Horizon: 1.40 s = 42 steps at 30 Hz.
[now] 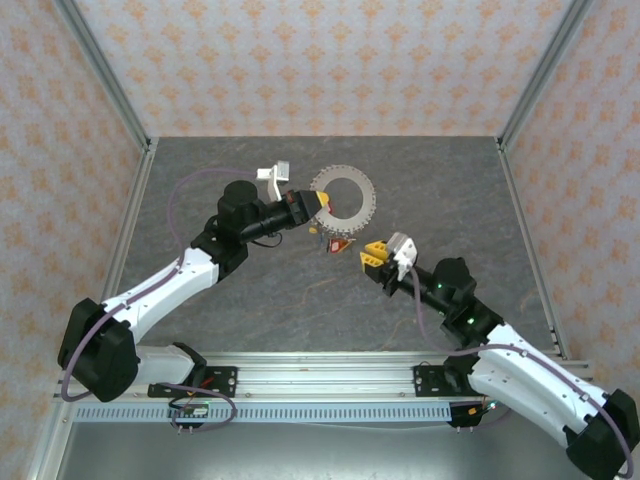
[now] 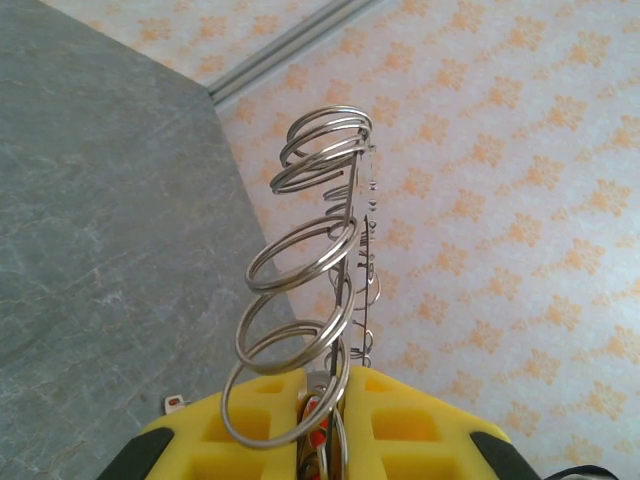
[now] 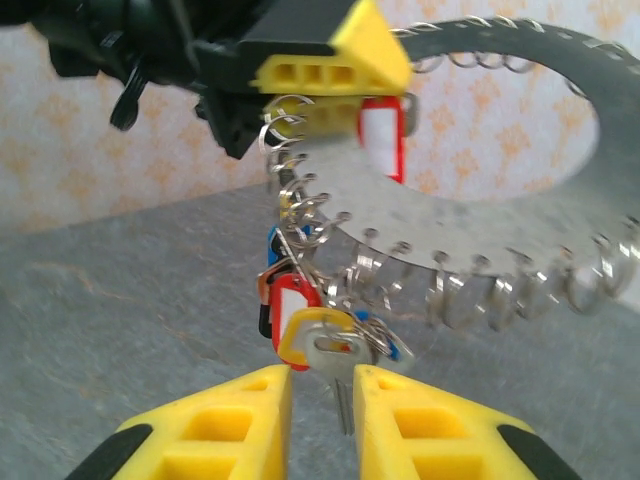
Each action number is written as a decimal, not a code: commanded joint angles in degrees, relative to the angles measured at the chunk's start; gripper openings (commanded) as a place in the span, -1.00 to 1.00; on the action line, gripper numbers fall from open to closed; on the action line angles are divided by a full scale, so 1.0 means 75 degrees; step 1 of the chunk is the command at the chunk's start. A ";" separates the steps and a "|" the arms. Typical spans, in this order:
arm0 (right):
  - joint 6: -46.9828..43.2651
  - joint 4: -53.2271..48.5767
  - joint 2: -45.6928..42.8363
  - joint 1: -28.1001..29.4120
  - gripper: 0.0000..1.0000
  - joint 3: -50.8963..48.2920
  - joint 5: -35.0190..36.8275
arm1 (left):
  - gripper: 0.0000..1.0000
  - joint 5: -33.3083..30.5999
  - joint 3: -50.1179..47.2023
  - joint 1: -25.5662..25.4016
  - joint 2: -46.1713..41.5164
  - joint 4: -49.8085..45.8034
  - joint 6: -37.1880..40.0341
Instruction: Put the keys on the keyring
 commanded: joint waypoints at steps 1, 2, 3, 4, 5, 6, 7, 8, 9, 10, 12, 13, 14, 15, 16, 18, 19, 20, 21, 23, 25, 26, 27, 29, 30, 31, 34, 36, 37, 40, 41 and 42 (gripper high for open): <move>-0.1723 0.1044 0.0088 0.0352 -0.56 -0.0024 0.1237 | -1.00 0.0521 0.0496 0.0038 -0.0275 0.0681 0.0281; -0.1853 0.1191 0.0111 0.0433 -0.56 -0.0055 0.1299 | -1.00 0.0601 0.0532 0.0043 -0.0262 0.0666 0.0306; -0.1955 0.1304 0.0123 0.0496 -0.56 -0.0083 0.1343 | -1.00 0.0638 0.0569 0.0041 -0.0253 0.0662 0.0318; -0.2024 0.1461 0.0143 0.0533 -0.57 -0.0126 0.1409 | -1.00 0.0660 0.0593 0.0035 -0.0242 0.0643 0.0329; -0.2042 0.1656 0.0136 0.0551 -0.58 -0.0187 0.1496 | -1.00 0.0678 0.0615 0.0045 -0.0240 0.0642 0.0337; -0.2055 0.1757 0.0140 0.0551 -0.58 -0.0233 0.1541 | -1.00 0.0669 0.0624 0.0044 -0.0246 0.0622 0.0332; -0.2082 0.1783 0.0125 0.0551 -0.57 -0.0252 0.1595 | -1.00 0.0666 0.0615 0.0039 -0.0258 0.0615 0.0356; -0.2107 0.1796 0.0124 0.0554 -0.57 -0.0274 0.1661 | -1.00 0.0694 0.0611 0.0045 -0.0254 0.0660 0.0357; -0.2125 0.1837 0.0124 0.0551 -0.57 -0.0297 0.1696 | -1.00 0.0728 0.0606 0.0044 -0.0253 0.0737 0.0338; -0.2172 0.1814 0.0130 0.0551 -0.58 -0.0302 0.1660 | -1.00 0.0745 0.0623 0.0044 -0.0245 0.0737 0.0331; -0.2156 0.1740 0.0141 0.0560 -0.61 -0.0253 0.1529 | -1.00 0.0787 0.0678 0.0039 -0.0236 0.0673 0.0346; -0.2097 0.1806 0.0146 0.0552 -0.61 -0.0245 0.1457 | -1.00 0.0749 0.0699 0.0042 -0.0246 0.0582 0.0385; -0.2045 0.1876 0.0186 0.0551 -0.60 -0.0238 0.1438 | -1.00 0.0766 0.0705 0.0045 -0.0251 0.0583 0.0401; -0.2038 0.1867 0.0246 0.0551 -0.60 -0.0201 0.1450 | -1.00 0.0797 0.0708 0.0045 -0.0242 0.0617 0.0385; -0.2021 0.1852 0.0325 0.0551 -0.59 -0.0142 0.1461 | -1.00 0.0804 0.0722 0.0039 -0.0251 0.0599 0.0384; -0.2028 0.1832 0.0485 0.0551 -0.59 -0.0048 0.1313 | -1.00 0.0816 0.0722 0.0043 -0.0232 0.0587 0.0368; -0.1999 0.1936 0.0609 0.0552 -0.59 -0.0004 0.1254 | -1.00 0.0816 0.0716 0.0041 -0.0238 0.0610 0.0345; -0.1931 0.2109 0.0757 0.0551 -0.58 0.0014 0.1256 | -1.00 0.0820 0.0692 0.0037 -0.0228 0.0638 0.0302; -0.1909 0.2257 0.0887 0.0551 -0.58 0.0038 0.1311 | -1.00 0.0816 0.0695 0.0036 -0.0229 0.0663 0.0292; -0.1848 0.2567 0.1085 0.0551 -0.54 0.0064 0.1463 | -1.00 0.0793 0.0680 0.0040 -0.0257 0.0603 0.0289; -0.1822 0.2752 0.1198 0.0551 -0.53 0.0066 0.1698 | -1.00 0.0759 0.0661 0.0043 -0.0294 0.0534 0.0298; -0.1793 0.2762 0.1234 0.0551 -0.56 0.0055 0.1990 | -1.00 0.0729 0.0653 0.0045 -0.0342 0.0504 0.0311; -0.1767 0.2753 0.1238 0.0551 -0.57 0.0027 0.2293 | -1.00 0.0696 0.0647 0.0045 -0.0362 0.0461 0.0332; -0.1565 0.3060 0.1132 0.0551 -0.60 -0.0186 0.3097 | -1.00 0.0592 0.0630 0.0034 -0.0447 0.0321 0.0417; -0.1423 0.3239 0.1056 0.0552 -0.63 -0.0269 0.3462 | -1.00 0.0566 0.0618 0.0045 -0.0482 0.0292 0.0437; -0.1343 0.3246 0.0955 0.0551 -0.63 -0.0327 0.3744 | -1.00 0.0526 0.0605 0.0041 -0.0516 0.0269 0.0450; -0.1255 0.2464 0.0605 0.0540 -0.56 -0.0289 0.3357 | -1.00 0.0499 0.0569 0.0037 -0.0522 0.0289 0.0442; -0.1084 0.2065 0.0481 0.0549 -0.52 -0.0309 0.2725 | -1.00 0.0498 0.0574 0.0044 -0.0488 0.0372 0.0395; -0.1015 0.1891 0.0410 0.0549 -0.52 -0.0370 0.2294 | -1.00 0.0500 0.0571 0.0040 -0.0477 0.0399 0.0374; -0.0680 0.1828 0.0271 0.0546 -0.54 -0.0566 0.1809 | -1.00 0.0510 0.0613 0.0040 -0.0484 0.0386 0.0376; -0.0605 0.1817 0.0184 0.0550 -0.55 -0.0613 0.1734 | -1.00 0.0517 0.0618 0.0042 -0.0509 0.0345 0.0401; -0.0580 0.1830 0.0102 0.0551 -0.56 -0.0646 0.1645 | -1.00 0.0523 0.0626 0.0043 -0.0522 0.0313 0.0418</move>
